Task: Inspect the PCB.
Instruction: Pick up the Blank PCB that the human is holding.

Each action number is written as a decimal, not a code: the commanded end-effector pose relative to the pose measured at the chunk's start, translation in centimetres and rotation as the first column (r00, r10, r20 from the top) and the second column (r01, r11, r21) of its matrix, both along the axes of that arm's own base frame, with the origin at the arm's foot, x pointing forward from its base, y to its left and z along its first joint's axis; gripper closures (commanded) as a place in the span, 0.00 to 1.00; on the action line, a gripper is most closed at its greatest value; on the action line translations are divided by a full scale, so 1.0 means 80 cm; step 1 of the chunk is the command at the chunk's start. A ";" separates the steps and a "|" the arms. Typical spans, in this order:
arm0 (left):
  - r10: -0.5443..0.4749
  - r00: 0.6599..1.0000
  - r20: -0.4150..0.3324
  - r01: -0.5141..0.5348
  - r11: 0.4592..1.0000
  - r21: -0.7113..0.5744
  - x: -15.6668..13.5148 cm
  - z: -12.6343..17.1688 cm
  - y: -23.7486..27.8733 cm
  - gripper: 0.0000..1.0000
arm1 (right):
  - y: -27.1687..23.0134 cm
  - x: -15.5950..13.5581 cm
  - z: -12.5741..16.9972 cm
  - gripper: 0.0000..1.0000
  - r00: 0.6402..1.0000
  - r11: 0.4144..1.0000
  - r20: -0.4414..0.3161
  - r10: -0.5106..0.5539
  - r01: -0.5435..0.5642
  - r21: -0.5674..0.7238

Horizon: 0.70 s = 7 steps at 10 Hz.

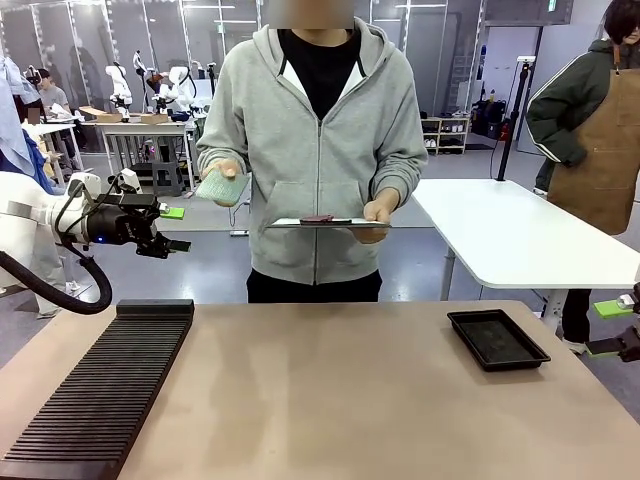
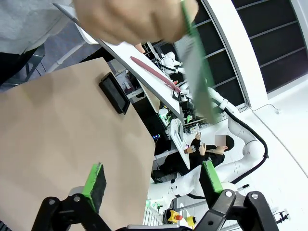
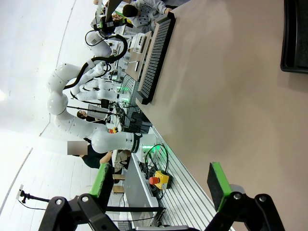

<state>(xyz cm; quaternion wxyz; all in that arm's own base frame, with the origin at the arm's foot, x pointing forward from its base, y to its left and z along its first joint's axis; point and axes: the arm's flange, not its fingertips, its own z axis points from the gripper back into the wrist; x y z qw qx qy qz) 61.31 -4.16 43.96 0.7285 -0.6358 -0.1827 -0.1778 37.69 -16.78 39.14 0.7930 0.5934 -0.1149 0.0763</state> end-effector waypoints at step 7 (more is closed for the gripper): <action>-0.044 0.998 -0.042 0.043 0.999 -0.020 -0.035 0.022 0.016 0.00 | 0.000 0.001 0.001 0.00 1.000 1.000 0.001 0.004 -0.004 -0.003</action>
